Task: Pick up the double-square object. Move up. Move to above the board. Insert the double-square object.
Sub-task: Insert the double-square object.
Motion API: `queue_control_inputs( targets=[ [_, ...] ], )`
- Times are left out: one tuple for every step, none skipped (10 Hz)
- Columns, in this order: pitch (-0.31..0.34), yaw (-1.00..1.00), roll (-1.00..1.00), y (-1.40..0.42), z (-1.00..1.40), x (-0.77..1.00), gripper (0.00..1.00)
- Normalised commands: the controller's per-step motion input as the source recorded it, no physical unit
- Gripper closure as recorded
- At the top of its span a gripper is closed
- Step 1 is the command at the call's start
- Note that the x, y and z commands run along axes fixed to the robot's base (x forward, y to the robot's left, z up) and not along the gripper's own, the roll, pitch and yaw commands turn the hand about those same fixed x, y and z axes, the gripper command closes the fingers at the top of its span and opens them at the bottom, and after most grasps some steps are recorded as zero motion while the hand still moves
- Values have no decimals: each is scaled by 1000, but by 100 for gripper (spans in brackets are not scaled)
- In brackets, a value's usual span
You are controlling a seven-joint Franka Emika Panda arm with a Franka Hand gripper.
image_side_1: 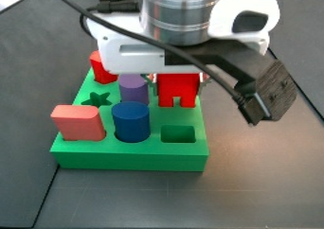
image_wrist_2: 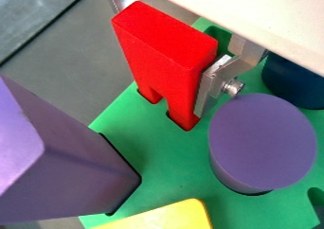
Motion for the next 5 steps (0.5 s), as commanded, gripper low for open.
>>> queue_control_inputs(
  targets=[
    [69, 183, 500, -154, -169, -166, 100],
    [60, 174, 500, -146, -180, -134, 100],
    [34, 80, 483, -191, -351, 0, 100],
    [0, 0, -60, 89, 0, 0, 100],
    [0, 0, 0, 0, 0, 0, 100]
  ],
)
